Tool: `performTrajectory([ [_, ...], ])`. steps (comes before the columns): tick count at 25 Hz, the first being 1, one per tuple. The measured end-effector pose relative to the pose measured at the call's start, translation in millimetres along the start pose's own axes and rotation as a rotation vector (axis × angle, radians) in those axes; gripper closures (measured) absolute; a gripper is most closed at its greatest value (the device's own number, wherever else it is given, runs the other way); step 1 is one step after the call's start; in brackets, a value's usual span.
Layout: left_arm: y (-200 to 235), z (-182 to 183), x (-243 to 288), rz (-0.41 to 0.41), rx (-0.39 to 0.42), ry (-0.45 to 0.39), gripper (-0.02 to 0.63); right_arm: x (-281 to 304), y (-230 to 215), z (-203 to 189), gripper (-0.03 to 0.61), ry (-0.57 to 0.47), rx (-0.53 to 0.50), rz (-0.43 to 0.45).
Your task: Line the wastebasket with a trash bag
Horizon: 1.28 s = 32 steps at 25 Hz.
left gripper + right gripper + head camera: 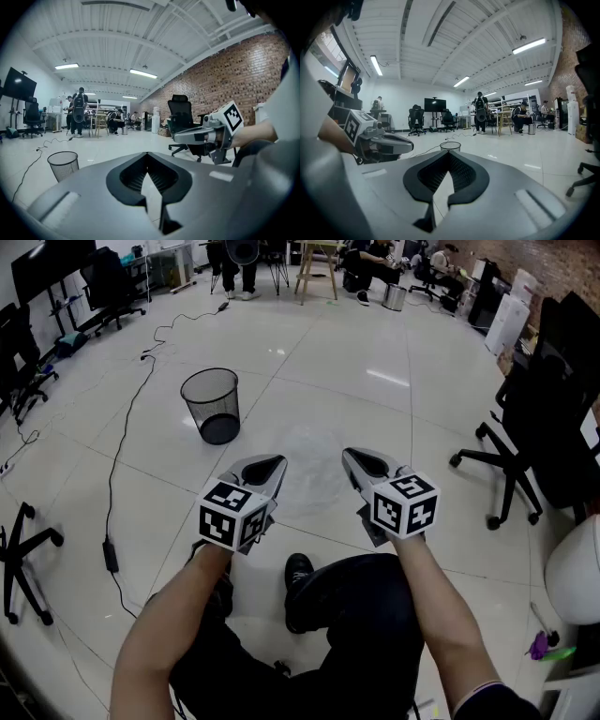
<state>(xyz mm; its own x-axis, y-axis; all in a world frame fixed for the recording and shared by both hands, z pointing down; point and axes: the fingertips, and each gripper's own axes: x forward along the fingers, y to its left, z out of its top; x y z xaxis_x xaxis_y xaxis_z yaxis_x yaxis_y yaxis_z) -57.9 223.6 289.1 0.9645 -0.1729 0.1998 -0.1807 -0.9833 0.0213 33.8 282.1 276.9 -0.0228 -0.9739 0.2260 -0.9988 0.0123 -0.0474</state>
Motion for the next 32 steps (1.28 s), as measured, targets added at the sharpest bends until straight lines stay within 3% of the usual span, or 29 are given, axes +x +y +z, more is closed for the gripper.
performTrajectory([
  [7,12.3,3.9,10.8,0.021,0.011,0.013,0.601,9.5,-4.5,14.2,0.577,-0.001,-0.005,0.002],
  [16,37.5,4.7,35.2,-0.041,0.104,0.062,0.601,25.6,-30.7,26.8,0.577,-0.032,-0.008,-0.027],
  [20,55.8,-3.0,53.0,-0.053,0.085,0.078,0.601,35.9,-51.3,22.4,0.577,-0.025,-0.009,-0.059],
  [26,87.0,-39.8,86.3,-0.045,0.033,0.121,0.601,53.0,-85.6,2.1,0.577,-0.002,-0.010,-0.121],
  [32,111.5,-99.4,112.8,-0.038,0.014,0.210,0.601,63.6,-119.1,-49.6,0.577,0.072,0.036,-0.189],
])
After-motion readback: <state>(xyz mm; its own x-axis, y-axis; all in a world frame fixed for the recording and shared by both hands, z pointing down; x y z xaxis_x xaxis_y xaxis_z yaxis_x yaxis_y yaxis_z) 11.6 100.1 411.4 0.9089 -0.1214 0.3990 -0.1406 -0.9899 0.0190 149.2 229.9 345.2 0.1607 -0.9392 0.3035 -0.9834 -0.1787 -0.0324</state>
